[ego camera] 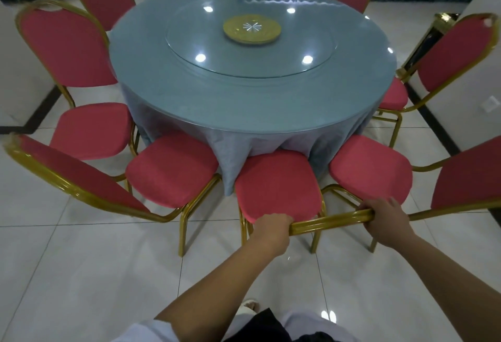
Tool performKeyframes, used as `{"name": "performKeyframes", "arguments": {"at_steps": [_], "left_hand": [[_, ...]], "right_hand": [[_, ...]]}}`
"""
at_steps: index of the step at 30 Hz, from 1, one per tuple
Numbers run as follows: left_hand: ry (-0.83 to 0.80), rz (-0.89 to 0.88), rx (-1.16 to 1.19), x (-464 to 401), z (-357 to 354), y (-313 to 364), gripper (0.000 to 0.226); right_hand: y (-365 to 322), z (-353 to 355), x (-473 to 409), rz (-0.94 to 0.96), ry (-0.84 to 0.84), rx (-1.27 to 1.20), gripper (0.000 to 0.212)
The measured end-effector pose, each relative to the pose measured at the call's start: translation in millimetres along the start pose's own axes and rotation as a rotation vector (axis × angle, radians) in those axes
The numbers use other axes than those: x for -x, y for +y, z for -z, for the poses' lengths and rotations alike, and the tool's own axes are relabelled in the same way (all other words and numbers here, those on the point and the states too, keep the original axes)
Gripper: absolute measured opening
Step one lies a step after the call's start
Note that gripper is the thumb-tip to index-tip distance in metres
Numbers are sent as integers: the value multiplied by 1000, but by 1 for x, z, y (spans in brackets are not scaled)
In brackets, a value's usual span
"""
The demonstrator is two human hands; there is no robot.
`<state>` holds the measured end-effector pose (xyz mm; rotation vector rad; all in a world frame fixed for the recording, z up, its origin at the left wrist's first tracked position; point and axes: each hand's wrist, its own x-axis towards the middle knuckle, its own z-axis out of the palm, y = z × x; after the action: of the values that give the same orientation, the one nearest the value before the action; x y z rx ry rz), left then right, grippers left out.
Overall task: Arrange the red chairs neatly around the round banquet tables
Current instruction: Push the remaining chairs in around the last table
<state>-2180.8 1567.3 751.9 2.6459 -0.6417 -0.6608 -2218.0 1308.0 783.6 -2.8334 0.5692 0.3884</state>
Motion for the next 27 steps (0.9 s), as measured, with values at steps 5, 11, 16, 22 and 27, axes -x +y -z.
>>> {"name": "performKeyframes", "arguments": {"at_steps": [5,11,16,22,27], "left_hand": [[-25,23,15,3,0,-4,25],[-21,60,19,10,0,-2,32],[-47,96,50,14,1,2,35],[-99,129,46,22,3,7,43],[-102,205,78,23,-5,17,37]], "right_hand": [[1,-7,3,-14,-2,34,29],[3,-13,7,-1,-3,48,18],[7,-8,10,24,-19,43,20],[6,-7,18,4,-92,46,19],[17,0,19,97,-202,-54,31]]}}
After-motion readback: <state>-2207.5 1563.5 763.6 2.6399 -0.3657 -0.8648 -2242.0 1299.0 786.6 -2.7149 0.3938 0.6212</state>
